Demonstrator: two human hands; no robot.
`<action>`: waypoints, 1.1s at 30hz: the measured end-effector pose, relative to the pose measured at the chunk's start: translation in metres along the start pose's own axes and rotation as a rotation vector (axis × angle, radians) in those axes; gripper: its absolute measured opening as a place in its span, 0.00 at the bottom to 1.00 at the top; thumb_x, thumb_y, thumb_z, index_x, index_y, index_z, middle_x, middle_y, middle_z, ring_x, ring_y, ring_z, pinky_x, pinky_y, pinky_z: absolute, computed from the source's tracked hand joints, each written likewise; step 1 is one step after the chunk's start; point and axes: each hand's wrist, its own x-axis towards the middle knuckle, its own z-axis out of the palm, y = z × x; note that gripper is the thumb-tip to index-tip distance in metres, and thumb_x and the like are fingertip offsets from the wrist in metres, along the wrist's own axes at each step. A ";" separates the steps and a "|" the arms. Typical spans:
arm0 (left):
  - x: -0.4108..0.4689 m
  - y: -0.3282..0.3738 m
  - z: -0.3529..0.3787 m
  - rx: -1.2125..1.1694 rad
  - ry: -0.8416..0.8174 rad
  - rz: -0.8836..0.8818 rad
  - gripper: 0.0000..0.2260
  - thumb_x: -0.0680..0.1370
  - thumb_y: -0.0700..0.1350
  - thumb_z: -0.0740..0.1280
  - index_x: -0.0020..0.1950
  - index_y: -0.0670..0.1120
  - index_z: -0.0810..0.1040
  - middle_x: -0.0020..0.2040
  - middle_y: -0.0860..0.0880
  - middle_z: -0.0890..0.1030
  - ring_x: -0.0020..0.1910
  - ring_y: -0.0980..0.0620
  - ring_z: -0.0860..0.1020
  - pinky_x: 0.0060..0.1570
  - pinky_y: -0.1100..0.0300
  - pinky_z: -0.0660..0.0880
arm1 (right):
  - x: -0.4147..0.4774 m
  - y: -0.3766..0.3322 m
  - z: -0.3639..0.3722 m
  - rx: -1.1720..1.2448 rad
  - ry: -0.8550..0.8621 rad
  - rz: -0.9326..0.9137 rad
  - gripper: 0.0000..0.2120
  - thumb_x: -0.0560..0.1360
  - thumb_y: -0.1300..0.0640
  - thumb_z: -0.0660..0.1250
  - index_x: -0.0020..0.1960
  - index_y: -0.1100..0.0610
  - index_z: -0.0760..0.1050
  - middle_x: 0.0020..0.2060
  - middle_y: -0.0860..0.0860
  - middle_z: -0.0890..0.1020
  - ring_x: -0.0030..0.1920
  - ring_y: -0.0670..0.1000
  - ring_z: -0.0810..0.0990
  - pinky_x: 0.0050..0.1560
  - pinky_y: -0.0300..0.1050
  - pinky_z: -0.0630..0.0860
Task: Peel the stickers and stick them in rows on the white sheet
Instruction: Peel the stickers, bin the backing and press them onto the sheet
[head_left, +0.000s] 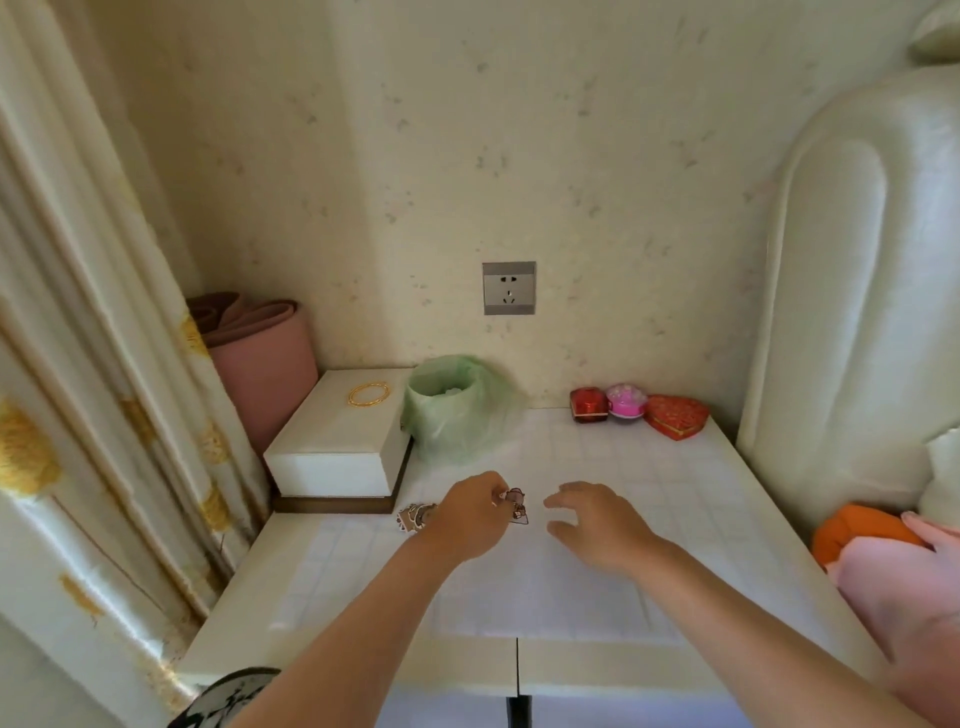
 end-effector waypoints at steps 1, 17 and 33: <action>0.003 -0.002 0.002 0.019 -0.023 0.013 0.05 0.82 0.47 0.61 0.46 0.51 0.74 0.45 0.55 0.76 0.42 0.56 0.74 0.38 0.63 0.68 | 0.003 0.003 0.003 -0.055 -0.029 -0.017 0.24 0.80 0.44 0.64 0.75 0.44 0.68 0.79 0.49 0.62 0.78 0.52 0.59 0.76 0.49 0.59; 0.048 -0.041 0.029 0.030 -0.204 0.162 0.01 0.80 0.46 0.66 0.51 0.50 0.75 0.59 0.51 0.79 0.58 0.52 0.76 0.58 0.61 0.71 | 0.023 0.031 -0.011 -0.211 -0.231 0.057 0.30 0.67 0.37 0.72 0.68 0.35 0.68 0.72 0.45 0.64 0.73 0.49 0.60 0.75 0.54 0.51; 0.070 -0.037 -0.006 -0.914 -0.047 -0.147 0.07 0.79 0.44 0.69 0.50 0.41 0.80 0.44 0.47 0.86 0.40 0.52 0.85 0.44 0.60 0.81 | 0.068 -0.040 -0.001 0.831 0.111 0.181 0.05 0.77 0.57 0.71 0.47 0.57 0.84 0.41 0.50 0.87 0.36 0.47 0.82 0.38 0.40 0.72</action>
